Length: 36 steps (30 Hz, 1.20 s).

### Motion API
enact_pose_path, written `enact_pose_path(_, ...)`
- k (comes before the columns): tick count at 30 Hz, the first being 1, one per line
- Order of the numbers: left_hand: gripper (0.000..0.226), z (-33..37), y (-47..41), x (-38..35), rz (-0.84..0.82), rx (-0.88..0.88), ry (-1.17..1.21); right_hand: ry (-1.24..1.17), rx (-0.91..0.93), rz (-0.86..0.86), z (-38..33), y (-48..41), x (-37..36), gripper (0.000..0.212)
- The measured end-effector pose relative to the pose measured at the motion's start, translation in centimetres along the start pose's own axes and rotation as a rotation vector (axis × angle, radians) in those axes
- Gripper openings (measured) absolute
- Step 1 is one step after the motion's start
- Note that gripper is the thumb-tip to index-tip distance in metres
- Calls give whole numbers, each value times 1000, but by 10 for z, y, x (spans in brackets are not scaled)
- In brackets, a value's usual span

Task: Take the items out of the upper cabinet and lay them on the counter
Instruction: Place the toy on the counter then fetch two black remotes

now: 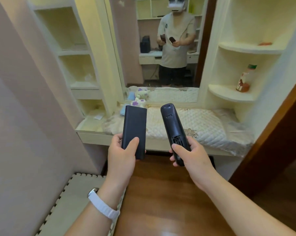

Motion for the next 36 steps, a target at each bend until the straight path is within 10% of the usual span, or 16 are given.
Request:
enact_pose_path(17, 20, -98, -213, -78, -155, 224, -9, 1, -161, 123, 30, -204, -8, 17)
enact_pose_path(36, 16, -160, -357, -260, 74, 286, -150, -16, -269, -105, 102, -455, 109, 17)
Point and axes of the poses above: each hand's wrist, its own y-axis away from the middle knuckle, its own x-axis out of the back of the hand, z = x × y, the point moved 6 cm from there along -y, towards the middle knuckle, and after that the axes turned 8 degrees about y, right-handed, at the moved point
